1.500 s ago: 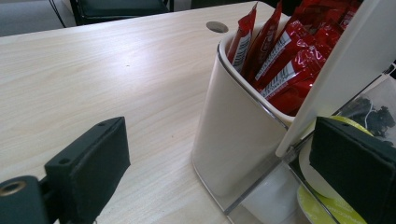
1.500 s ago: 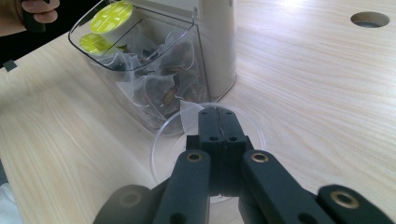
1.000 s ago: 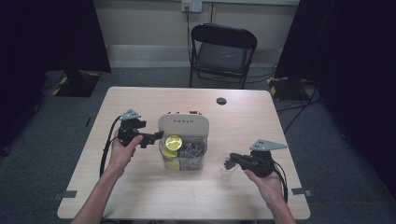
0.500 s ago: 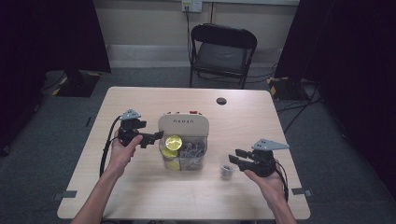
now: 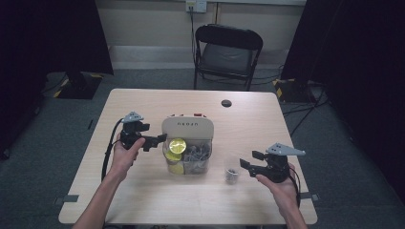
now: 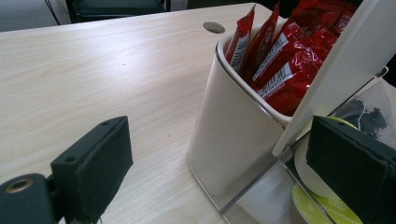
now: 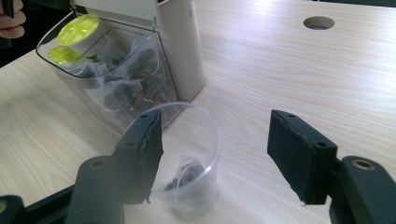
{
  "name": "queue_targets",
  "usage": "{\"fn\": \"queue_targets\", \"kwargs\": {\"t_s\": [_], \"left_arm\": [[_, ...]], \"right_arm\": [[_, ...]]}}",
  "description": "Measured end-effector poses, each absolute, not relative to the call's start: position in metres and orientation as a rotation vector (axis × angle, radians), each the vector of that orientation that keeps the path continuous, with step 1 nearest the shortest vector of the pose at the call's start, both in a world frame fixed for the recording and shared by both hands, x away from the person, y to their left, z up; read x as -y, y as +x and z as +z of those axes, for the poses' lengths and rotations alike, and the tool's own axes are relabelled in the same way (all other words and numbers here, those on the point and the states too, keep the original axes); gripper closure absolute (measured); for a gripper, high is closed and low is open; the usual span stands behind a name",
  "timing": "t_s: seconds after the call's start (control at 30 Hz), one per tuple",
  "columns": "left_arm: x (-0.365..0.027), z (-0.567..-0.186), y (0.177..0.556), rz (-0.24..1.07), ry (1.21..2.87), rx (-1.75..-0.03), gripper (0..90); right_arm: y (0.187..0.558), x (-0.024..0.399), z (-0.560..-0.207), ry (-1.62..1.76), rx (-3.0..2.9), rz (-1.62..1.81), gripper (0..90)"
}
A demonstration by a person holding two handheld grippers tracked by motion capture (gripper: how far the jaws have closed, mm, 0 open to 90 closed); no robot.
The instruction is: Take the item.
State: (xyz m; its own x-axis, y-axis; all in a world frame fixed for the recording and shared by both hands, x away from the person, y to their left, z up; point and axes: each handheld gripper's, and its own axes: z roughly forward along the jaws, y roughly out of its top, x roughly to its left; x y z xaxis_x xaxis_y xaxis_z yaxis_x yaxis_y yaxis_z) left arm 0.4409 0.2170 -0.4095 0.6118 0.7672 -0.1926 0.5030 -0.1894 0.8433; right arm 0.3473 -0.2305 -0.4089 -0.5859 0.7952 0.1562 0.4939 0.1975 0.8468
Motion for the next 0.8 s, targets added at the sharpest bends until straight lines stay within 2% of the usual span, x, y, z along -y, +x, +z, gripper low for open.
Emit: {"fn": "queue_targets", "kwargs": {"t_s": [0.13,0.3,0.57,0.8], "left_arm": [[-0.217,-0.409,0.441,0.336,1.850,-1.023,7.0],[-0.217,-0.409,0.440,0.332,1.843,-1.027,8.1],[-0.220,-0.407,0.439,0.339,1.840,-1.026,9.2],[-0.221,-0.406,0.438,0.337,1.833,-1.025,10.7]], "right_arm": [[0.344,0.239,-0.411,1.239,-2.134,1.331,35.0],[0.341,0.250,-0.421,1.290,-2.134,1.272,29.7],[0.348,0.266,-0.459,1.366,-2.153,1.083,24.4],[0.354,0.265,-0.478,1.390,-2.173,0.967,22.1]]}}
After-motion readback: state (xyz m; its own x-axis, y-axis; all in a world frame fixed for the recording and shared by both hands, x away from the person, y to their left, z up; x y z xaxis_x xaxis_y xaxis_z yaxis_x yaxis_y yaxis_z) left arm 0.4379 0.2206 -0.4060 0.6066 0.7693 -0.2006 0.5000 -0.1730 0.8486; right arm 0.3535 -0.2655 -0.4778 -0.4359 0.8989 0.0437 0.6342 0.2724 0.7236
